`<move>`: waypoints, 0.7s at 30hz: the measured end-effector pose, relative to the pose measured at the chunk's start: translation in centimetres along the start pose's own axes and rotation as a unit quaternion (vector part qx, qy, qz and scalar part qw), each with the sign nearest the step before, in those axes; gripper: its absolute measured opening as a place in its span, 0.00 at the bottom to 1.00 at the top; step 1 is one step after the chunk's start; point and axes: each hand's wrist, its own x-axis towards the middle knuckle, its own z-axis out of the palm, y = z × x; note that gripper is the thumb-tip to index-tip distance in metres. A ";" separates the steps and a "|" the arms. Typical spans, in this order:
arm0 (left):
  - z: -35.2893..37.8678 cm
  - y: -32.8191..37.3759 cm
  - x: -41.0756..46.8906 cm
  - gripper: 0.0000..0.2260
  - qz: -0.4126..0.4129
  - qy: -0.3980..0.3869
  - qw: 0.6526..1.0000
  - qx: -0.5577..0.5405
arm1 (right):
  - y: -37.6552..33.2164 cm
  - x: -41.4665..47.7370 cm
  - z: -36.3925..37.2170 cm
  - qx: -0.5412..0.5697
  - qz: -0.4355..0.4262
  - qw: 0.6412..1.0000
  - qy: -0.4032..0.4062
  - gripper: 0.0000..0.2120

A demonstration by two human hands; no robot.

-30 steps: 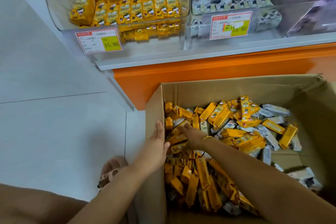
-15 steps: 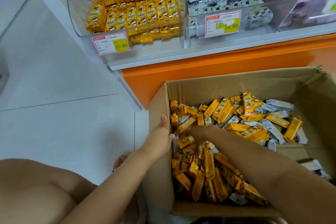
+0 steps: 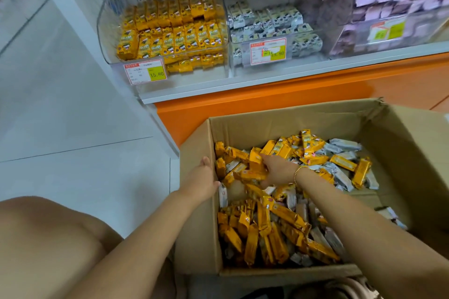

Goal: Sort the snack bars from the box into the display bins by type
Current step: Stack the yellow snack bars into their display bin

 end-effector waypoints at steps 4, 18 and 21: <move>-1.7 2.6 -1.3 0.29 -0.025 0.045 0.977 -0.206 | -1.1 -3.0 -3.8 0.192 -0.036 0.978 0.069 0.26; -17.4 4.8 -6.4 0.09 0.197 0.040 0.764 -0.613 | -11.6 -10.0 -13.5 0.525 -0.273 0.777 0.214 0.18; -19.4 4.8 -6.8 0.11 0.218 0.042 0.729 -0.647 | -12.6 -10.1 -14.7 0.514 -0.295 0.763 0.258 0.16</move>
